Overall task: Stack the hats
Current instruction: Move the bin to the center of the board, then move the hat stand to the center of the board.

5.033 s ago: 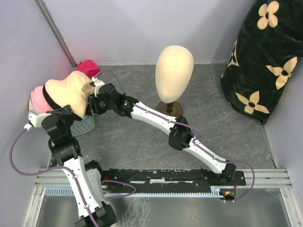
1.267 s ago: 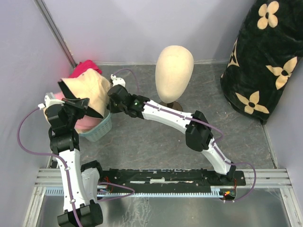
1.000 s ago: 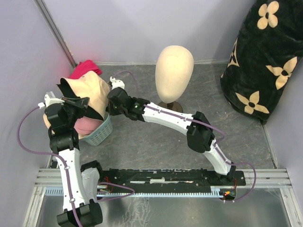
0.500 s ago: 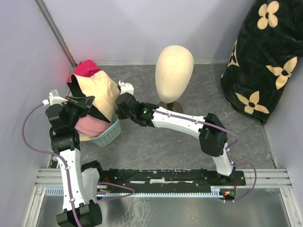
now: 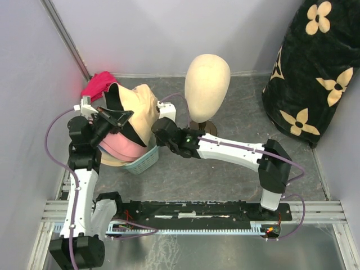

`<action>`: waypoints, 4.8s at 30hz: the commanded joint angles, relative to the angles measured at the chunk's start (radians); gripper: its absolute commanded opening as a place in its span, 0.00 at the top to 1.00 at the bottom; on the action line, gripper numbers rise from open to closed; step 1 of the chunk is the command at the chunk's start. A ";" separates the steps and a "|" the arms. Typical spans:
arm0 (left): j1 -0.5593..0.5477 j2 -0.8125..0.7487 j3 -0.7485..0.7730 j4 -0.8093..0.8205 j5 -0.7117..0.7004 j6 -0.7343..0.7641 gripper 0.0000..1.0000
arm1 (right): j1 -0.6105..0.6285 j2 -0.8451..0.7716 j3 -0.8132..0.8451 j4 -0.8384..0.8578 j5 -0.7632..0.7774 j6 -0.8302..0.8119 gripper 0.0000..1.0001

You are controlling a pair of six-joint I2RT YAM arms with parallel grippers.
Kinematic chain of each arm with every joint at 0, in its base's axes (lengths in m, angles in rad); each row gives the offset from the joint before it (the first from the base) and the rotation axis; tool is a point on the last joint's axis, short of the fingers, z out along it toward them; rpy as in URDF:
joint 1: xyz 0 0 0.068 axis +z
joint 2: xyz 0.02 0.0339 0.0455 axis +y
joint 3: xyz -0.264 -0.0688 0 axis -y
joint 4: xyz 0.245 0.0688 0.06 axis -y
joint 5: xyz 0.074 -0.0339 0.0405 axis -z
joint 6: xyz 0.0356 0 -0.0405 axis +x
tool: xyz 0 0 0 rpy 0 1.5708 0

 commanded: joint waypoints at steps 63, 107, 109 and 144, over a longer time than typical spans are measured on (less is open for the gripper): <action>-0.185 -0.136 -0.063 0.019 -0.334 -0.087 0.97 | 0.176 -0.742 -0.683 -0.367 0.520 0.181 0.56; -0.185 -0.122 -0.021 0.015 -0.302 -0.065 0.97 | -0.501 -0.475 -0.982 0.481 -0.402 0.697 0.51; -0.185 -0.123 -0.020 0.016 -0.302 -0.066 0.97 | -0.497 -0.468 -0.978 0.446 -0.397 0.689 0.51; -0.185 -0.094 -0.033 0.087 -0.258 -0.056 0.97 | -0.544 -0.080 -0.765 0.584 -0.269 0.675 0.50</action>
